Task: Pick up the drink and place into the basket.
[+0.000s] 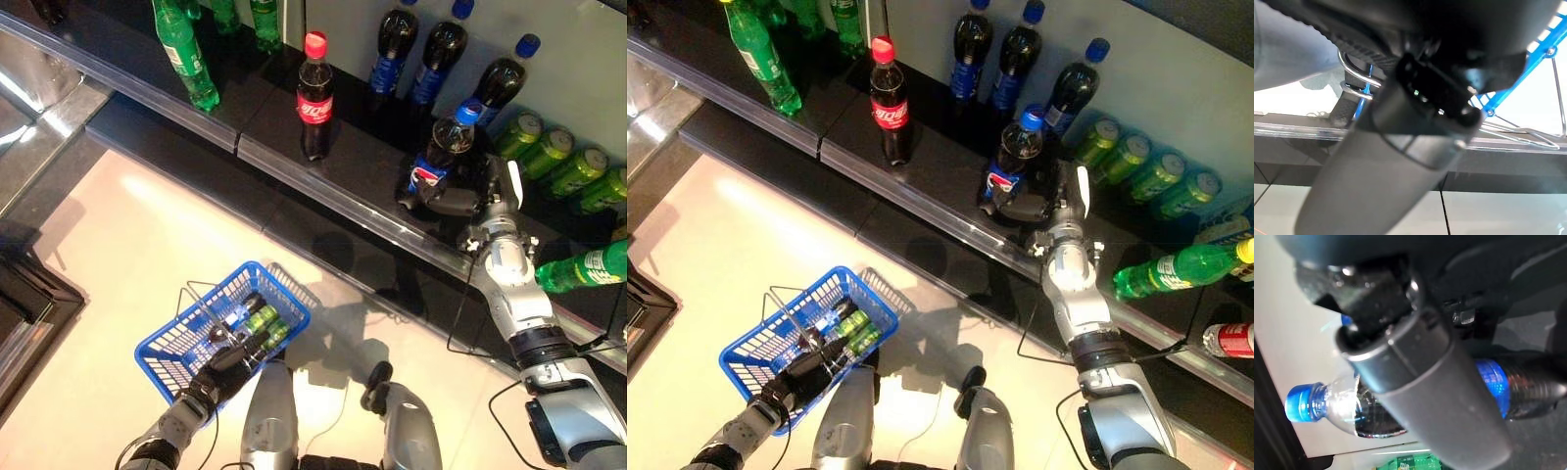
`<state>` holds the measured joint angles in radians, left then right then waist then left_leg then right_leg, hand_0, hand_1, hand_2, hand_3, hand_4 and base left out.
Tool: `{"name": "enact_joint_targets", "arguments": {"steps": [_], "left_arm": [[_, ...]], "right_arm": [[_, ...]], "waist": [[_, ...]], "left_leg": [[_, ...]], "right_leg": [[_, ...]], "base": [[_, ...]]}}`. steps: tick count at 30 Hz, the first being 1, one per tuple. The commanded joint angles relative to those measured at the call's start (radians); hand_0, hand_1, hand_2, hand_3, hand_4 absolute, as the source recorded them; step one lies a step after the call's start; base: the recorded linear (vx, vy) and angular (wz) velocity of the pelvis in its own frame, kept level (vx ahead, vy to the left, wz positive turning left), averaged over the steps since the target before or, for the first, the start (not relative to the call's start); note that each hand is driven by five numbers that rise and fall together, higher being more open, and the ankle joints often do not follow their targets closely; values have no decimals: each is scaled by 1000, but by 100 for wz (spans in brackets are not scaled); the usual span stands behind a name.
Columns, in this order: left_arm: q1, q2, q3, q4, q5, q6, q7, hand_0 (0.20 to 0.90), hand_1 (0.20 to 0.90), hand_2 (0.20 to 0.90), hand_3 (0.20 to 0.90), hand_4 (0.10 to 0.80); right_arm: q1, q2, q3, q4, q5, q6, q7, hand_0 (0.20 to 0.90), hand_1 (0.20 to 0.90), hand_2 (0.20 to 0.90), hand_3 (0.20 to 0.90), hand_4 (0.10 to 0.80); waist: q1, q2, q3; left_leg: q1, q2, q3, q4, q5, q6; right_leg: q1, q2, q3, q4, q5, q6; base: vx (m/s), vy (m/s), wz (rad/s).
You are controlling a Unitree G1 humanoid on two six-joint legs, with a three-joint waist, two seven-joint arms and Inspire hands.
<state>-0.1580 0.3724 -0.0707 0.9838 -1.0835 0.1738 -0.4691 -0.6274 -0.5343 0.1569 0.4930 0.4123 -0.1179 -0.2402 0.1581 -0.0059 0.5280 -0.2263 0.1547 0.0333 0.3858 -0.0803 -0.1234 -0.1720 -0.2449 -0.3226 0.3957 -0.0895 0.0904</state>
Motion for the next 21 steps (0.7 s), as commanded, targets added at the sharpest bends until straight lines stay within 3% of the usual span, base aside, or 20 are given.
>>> {"name": "enact_joint_targets", "arguments": {"steps": [1,20,21], "left_arm": [[54,-23,-130,-97,6,22,-168,300,300,300,200,100],[10,-27,-176,-102,-28,10,-166,300,300,300,200,100],[10,-27,-175,-103,-27,11,-166,300,300,300,200,100]], "right_arm": [[-159,-105,-10,-31,40,-56,-11,900,900,900,900,800],[-305,-102,64,50,133,-56,60,900,900,900,900,800],[-307,-100,65,49,140,-58,66,719,719,719,689,589]], "waist": [[15,14,-83],[23,26,-66],[23,27,-64]], "left_leg": [[-83,-3,-14,19,103,33],[-81,-18,-15,-9,105,41],[-82,-19,-14,-8,104,42]], "right_leg": [[55,-5,7,-38,53,-22],[7,-12,-1,-19,51,-22],[4,-14,-1,-16,50,-22]], "base": [[0,0,0],[-41,7,1],[-35,22,2]]}}
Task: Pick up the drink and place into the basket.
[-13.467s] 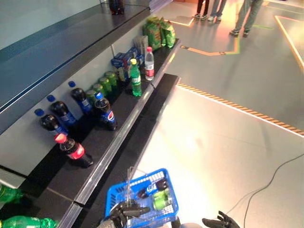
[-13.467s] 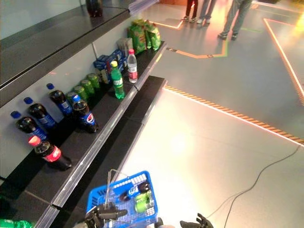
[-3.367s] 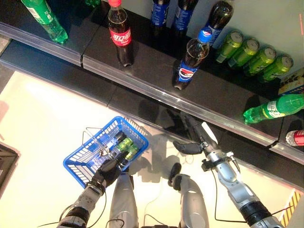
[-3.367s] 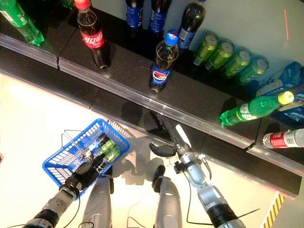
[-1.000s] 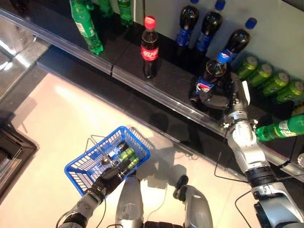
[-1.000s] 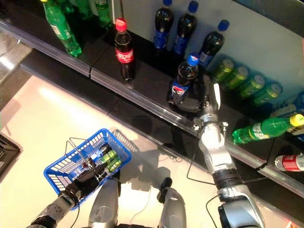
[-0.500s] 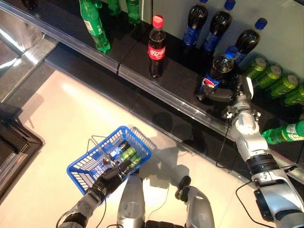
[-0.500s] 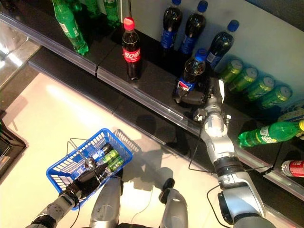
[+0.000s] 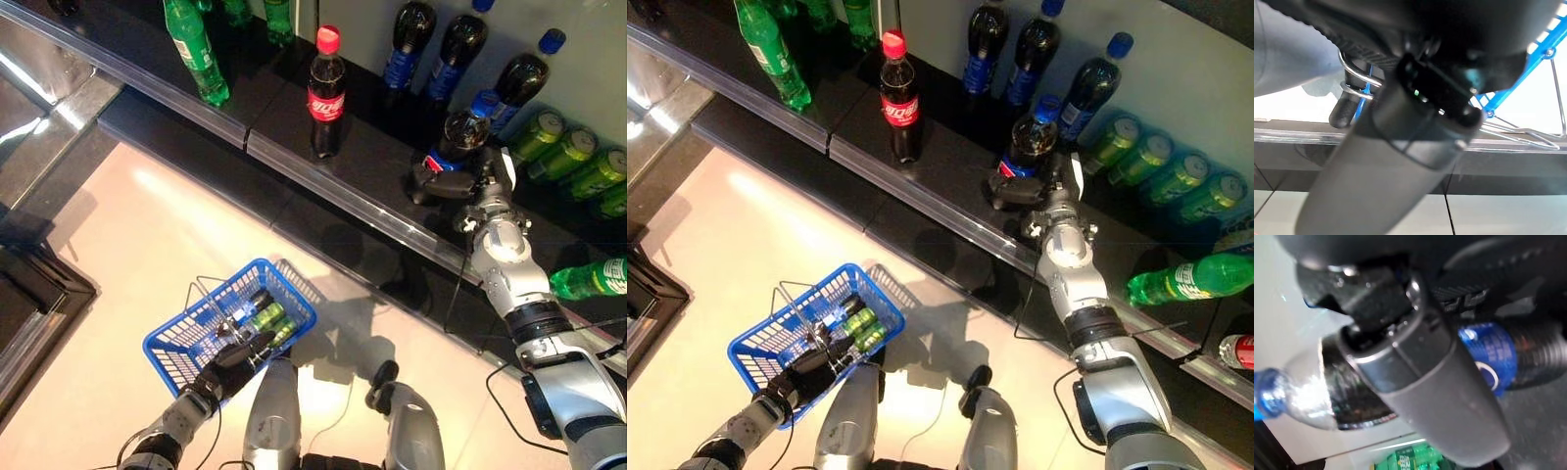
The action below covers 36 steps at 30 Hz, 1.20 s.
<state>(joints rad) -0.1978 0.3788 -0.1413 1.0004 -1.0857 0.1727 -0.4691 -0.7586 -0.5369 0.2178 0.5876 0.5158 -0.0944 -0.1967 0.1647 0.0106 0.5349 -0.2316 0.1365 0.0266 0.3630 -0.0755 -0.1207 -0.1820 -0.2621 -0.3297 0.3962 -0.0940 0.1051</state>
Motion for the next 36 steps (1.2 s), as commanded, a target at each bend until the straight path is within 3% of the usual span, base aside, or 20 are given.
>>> {"name": "enact_joint_targets", "arguments": {"steps": [1,19,29,36], "left_arm": [[48,-36,-108,-119,-27,9,-164,300,300,300,200,100],[33,-46,-122,-115,-43,-6,-170,300,300,300,200,100],[43,-53,-112,-123,-47,-23,-173,300,300,300,200,100],[91,-66,-78,-135,-31,-29,-181,300,300,300,200,100]], "right_arm": [[-179,-94,6,-49,41,-85,23,300,300,300,200,100],[-192,-84,6,-65,26,-122,15,300,300,300,200,100],[-148,-69,7,-183,-59,-154,12,300,300,300,200,100],[-48,-46,-4,-340,-99,-149,52,300,300,300,200,100]], "waist": [[16,10,-71],[5,19,-64],[-6,14,-75],[-17,-5,-147]], "left_leg": [[-76,-1,-7,14,99,39],[-62,-15,7,-16,92,56],[-35,-21,20,-55,95,63],[71,-21,57,-200,131,49]], "right_leg": [[11,3,7,-14,54,-36],[-29,-9,9,3,57,-30],[-24,-5,14,-22,66,-22],[80,12,5,-160,95,1]], "base": [[0,0,0],[0,0,0],[-9,1,-1],[36,4,-1]]}}
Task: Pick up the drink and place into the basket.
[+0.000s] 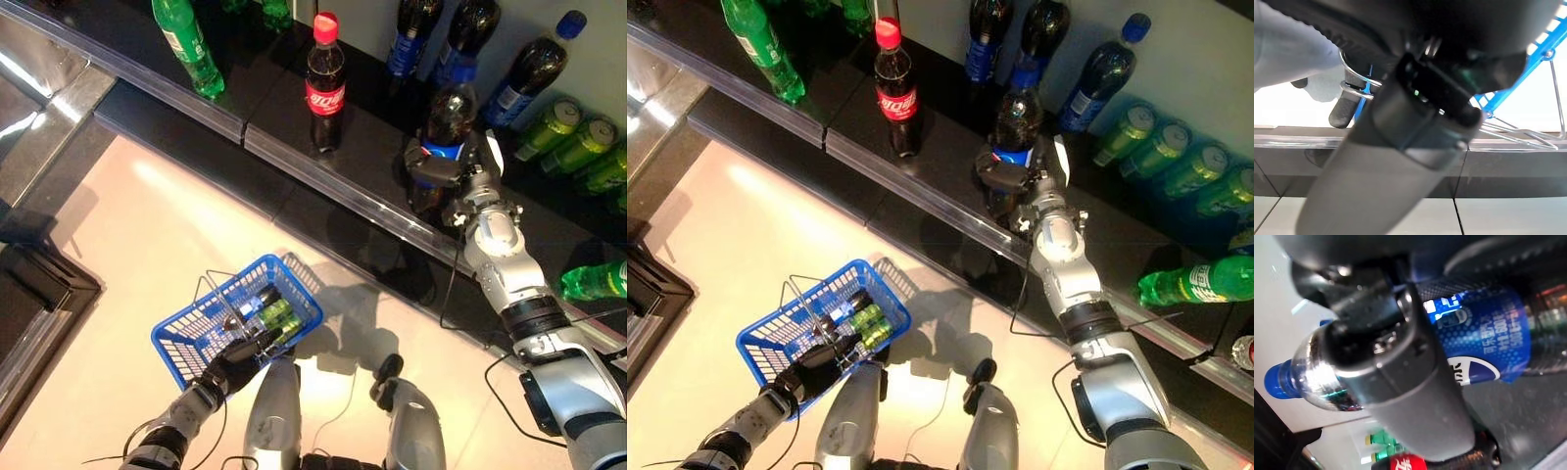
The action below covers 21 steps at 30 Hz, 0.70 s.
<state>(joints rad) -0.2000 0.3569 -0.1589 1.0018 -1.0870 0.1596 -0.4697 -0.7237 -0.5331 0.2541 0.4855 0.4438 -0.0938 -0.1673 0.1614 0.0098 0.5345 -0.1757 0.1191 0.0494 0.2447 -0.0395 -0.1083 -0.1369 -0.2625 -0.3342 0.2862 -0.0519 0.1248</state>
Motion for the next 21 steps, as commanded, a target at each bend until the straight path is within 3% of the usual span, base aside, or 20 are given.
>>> {"name": "enact_joint_targets", "arguments": {"steps": [1,12,21], "left_arm": [[102,-48,-54,-139,-25,-17,-183,300,300,300,200,100],[145,-89,-4,-145,-16,-32,-189,300,300,300,200,100],[141,-111,13,-207,-65,-56,-252,300,300,300,200,100]], "right_arm": [[-64,-46,-43,-266,-34,-143,26,300,300,300,200,100],[102,-33,-55,-428,-55,-121,95,300,300,300,200,100],[136,-10,-40,-470,-52,-107,134,300,300,300,200,100]], "waist": [[-14,-8,-166],[-28,-33,-350],[-11,-43,-411]], "left_leg": [[36,-2,43,-115,104,33],[184,5,114,-314,147,12],[239,1,115,-329,122,13]], "right_leg": [[60,16,4,-82,60,-15],[206,40,-27,-257,106,2],[270,45,-58,-318,119,1]], "base": [[65,15,4],[71,47,2],[22,13,7]]}}
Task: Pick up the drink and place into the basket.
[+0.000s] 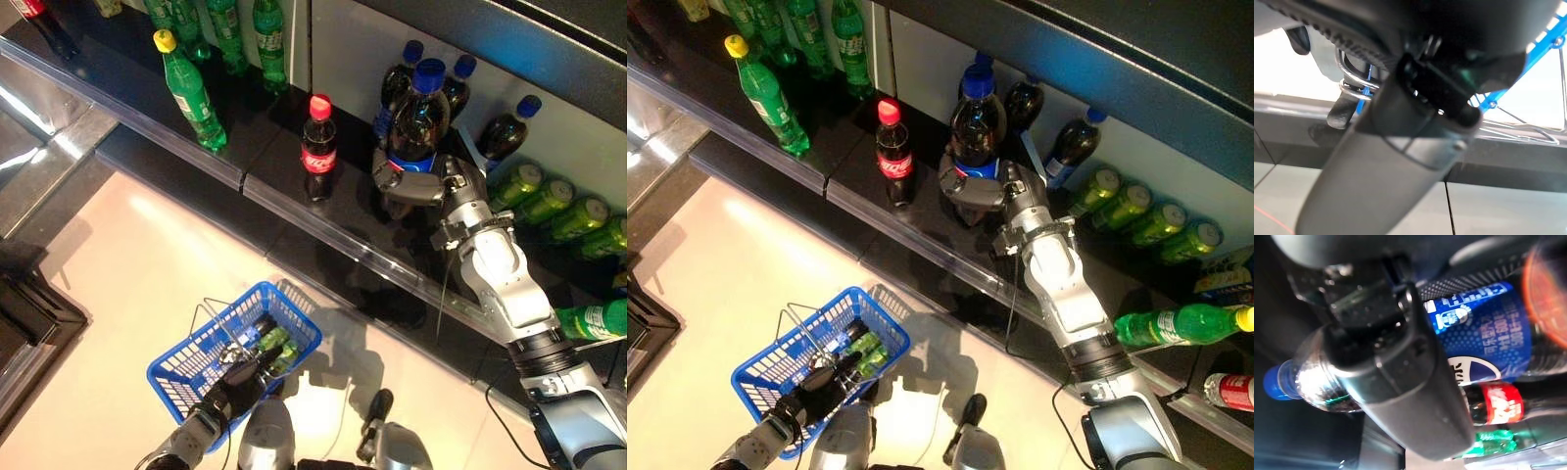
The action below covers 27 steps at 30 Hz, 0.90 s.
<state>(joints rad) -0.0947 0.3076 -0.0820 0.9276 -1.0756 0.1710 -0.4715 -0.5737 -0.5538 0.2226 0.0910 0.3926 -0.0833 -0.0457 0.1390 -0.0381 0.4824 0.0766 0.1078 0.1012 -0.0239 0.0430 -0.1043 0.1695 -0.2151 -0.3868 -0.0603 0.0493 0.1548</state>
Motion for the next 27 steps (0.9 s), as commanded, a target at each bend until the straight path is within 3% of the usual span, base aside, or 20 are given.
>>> {"name": "enact_joint_targets", "arguments": {"steps": [1,10,19,27], "left_arm": [[37,-65,-61,-150,-88,-69,-267,300,300,300,200,100],[45,-64,-73,-389,-180,-81,-311,300,300,300,200,100],[20,-44,-137,-710,-249,-94,-224,300,300,300,200,100],[5,-22,-148,-916,-271,-117,-172,300,300,300,200,100]], "right_arm": [[-12,15,-3,-84,-4,-114,17,300,300,300,200,100],[8,43,32,-106,1,-110,48,300,300,300,200,100],[14,60,97,-110,-20,-109,71,300,300,300,200,100],[18,62,157,-155,-53,-102,99,300,300,300,200,100]], "waist": [[16,5,-365],[50,7,-388],[93,3,-399],[122,-4,-411]], "left_leg": [[-8,10,61,-62,36,10],[8,2,33,-63,25,17],[6,-11,-14,-63,24,25],[-1,-22,-48,-63,23,30]], "right_leg": [[-30,-1,-9,23,18,-30],[8,8,-45,7,11,-38],[30,14,-85,1,6,-38],[40,16,-104,-2,5,-33]], "base": [[12,-8,8],[-3,0,14],[-2,1,17],[4,-2,15]]}}
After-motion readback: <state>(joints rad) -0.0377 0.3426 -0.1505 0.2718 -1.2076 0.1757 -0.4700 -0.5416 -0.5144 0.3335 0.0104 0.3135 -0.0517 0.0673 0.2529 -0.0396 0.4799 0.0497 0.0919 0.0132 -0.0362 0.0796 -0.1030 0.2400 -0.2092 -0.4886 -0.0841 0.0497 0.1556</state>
